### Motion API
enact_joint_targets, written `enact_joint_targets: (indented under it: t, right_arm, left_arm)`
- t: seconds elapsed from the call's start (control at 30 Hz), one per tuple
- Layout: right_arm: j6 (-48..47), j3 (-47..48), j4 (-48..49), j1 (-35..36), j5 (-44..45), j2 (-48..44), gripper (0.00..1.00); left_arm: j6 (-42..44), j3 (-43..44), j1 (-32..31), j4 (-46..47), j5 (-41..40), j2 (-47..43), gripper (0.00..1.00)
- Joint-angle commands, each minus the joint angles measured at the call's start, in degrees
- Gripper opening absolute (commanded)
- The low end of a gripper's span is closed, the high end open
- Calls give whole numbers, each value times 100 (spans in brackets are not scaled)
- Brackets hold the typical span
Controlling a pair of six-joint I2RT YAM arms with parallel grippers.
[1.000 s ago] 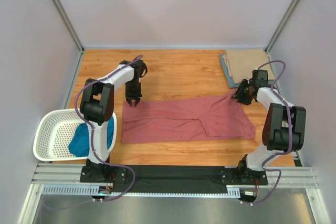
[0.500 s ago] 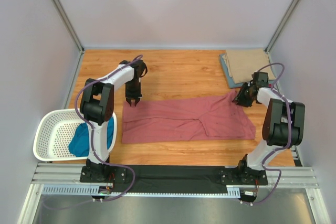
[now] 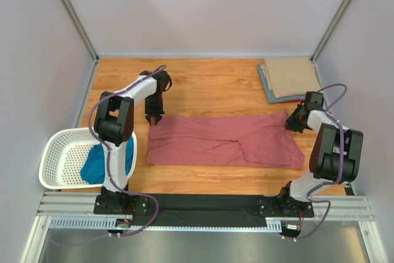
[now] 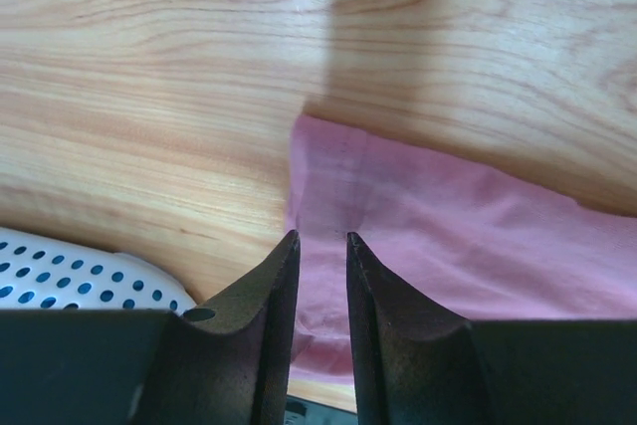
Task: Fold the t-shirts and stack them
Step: Fold the tshirt
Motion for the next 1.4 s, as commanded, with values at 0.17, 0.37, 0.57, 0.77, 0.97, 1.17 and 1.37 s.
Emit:
enact_joint_targets:
  t: [0.17, 0.37, 0.57, 0.77, 0.97, 1.17, 1.37]
  right_arm:
    - [302, -152, 316, -25, -237, -246, 11]
    - [819, 374, -755, -7, 210, -667, 31]
    - [2111, 472, -1688, 265, 572, -949, 45]
    - [3489, 814, -2654, 845, 1177, -564, 47]
    - [4089, 1052, -2902, 1355, 1389, 78, 50]
    - [3747, 1201, -2339, 1925, 1775, 737, 49]
    - [3607, 1333, -2076, 2295, 1881, 1159, 49]
  left_arm:
    - [-40, 309, 31, -159, -47, -95, 33]
    - [249, 458, -65, -248, -109, -691, 33]
    - [812, 134, -592, 366, 1050, -1342, 34]
    - [708, -604, -734, 1053, 2071, -1441, 34]
    - [251, -746, -725, 606, 1492, -940, 34]
    - [-92, -1254, -733, 368, 710, -1158, 34]
    - [-268, -1528, -725, 17, -169, -1580, 34]
